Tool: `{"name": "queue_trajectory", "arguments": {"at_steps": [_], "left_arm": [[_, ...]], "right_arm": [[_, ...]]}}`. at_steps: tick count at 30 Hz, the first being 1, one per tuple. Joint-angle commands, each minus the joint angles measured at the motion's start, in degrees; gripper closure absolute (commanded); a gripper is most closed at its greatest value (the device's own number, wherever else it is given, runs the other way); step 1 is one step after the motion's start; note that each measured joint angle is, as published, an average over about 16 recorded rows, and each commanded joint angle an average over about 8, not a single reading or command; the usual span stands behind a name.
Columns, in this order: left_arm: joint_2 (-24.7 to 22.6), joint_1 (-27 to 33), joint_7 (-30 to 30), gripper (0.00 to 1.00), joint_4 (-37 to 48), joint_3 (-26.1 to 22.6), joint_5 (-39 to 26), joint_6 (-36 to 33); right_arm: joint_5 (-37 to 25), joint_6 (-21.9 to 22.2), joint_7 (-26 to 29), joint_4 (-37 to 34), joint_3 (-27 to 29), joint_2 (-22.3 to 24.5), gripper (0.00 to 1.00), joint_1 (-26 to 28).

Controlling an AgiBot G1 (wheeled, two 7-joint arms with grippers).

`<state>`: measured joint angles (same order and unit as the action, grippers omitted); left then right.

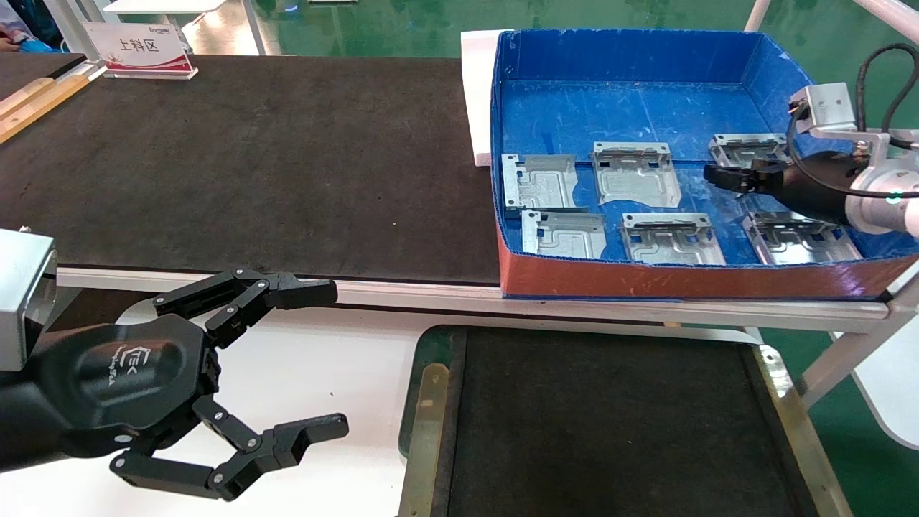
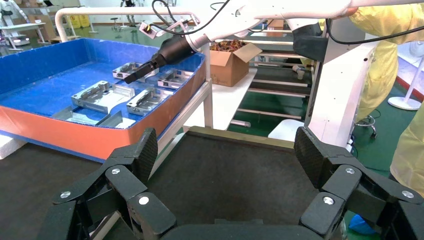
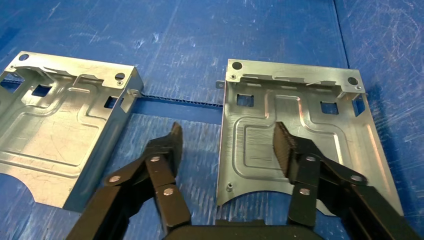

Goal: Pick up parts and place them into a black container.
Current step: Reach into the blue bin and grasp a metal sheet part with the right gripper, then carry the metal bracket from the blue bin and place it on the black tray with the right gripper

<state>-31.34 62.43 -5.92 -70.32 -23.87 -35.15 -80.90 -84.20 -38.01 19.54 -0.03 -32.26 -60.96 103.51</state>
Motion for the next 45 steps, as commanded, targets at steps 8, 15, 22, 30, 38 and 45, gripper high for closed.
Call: {"name": "queue_trajectory", "arguments": {"at_steps": [8, 15, 22, 30, 38, 45], "left_arm": [[0.0, 0.0, 0.0, 0.0, 0.0, 0.0, 0.0, 0.0], [0.0, 0.0, 0.0, 0.0, 0.0, 0.0, 0.0, 0.0], [0.0, 0.0, 0.0, 0.0, 0.0, 0.0, 0.0, 0.0], [0.0, 0.0, 0.0, 0.0, 0.0, 0.0, 0.0, 0.0], [0.0, 0.0, 0.0, 0.0, 0.0, 0.0, 0.0, 0.0], [0.0, 0.0, 0.0, 0.0, 0.0, 0.0, 0.0, 0.0]], "right_arm": [[-0.02, -0.46, -0.27, 0.17, -0.01, 0.09, 1.0, -0.1], [-0.12, -0.71, -0.56, 0.24, -0.08, 0.23, 1.0, 0.12], [-0.22, -1.06, -0.77, 0.18, -0.14, 0.24, 1.0, 0.13], [-0.22, -1.29, -1.1, 0.23, -0.14, 0.39, 1.0, 0.06], [0.15, -3.24, -3.52, 1.93, 0.12, 1.46, 1.0, 1.14], [1.65, -10.27, -7.66, 4.39, 1.06, 3.64, 1.0, 3.24]]}}
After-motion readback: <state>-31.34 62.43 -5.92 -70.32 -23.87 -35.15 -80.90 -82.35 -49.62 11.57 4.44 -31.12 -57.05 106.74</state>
